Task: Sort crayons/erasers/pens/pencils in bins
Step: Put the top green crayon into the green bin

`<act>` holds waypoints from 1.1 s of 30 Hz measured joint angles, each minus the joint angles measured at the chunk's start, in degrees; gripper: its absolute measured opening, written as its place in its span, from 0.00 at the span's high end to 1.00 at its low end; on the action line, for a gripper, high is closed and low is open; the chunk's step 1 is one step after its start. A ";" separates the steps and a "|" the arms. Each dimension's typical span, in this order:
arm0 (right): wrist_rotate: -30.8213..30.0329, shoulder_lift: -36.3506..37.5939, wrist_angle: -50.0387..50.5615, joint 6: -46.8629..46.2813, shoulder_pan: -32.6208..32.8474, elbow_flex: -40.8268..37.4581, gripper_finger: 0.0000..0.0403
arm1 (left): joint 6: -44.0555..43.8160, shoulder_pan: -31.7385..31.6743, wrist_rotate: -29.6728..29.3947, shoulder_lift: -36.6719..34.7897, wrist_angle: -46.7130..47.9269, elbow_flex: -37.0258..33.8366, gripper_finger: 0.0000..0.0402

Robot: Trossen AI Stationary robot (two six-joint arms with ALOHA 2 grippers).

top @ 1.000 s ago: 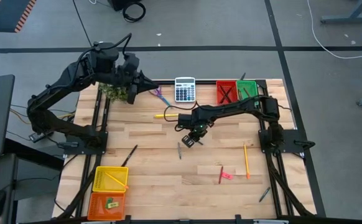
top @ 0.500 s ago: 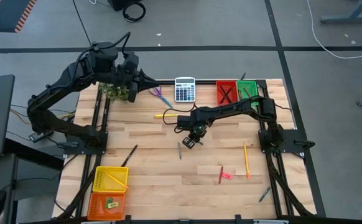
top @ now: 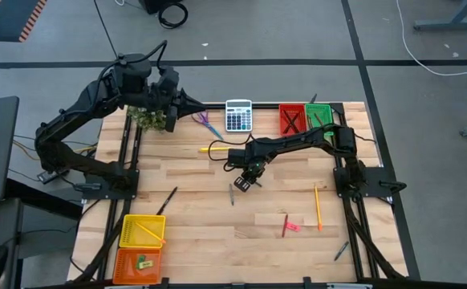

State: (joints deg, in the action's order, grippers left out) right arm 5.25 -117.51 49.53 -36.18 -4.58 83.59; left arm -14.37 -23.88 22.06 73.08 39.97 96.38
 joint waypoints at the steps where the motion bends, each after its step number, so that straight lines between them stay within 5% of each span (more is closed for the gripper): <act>1: -0.07 0.00 0.01 0.02 0.00 0.00 0.79 | 0.02 0.00 0.00 0.00 -0.22 0.00 0.94; 19: -0.30 0.35 -1.39 -1.64 -0.04 -3.87 0.79 | 0.69 0.00 0.00 0.00 -0.39 -0.02 0.94; 33: -0.72 0.22 -1.32 -1.33 -0.26 -3.98 0.90 | 0.68 0.00 0.02 0.00 -0.37 -0.02 0.97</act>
State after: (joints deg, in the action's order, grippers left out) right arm 4.53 -117.30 48.21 -37.52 -4.84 79.61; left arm -13.69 -23.88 22.09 73.08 39.59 96.36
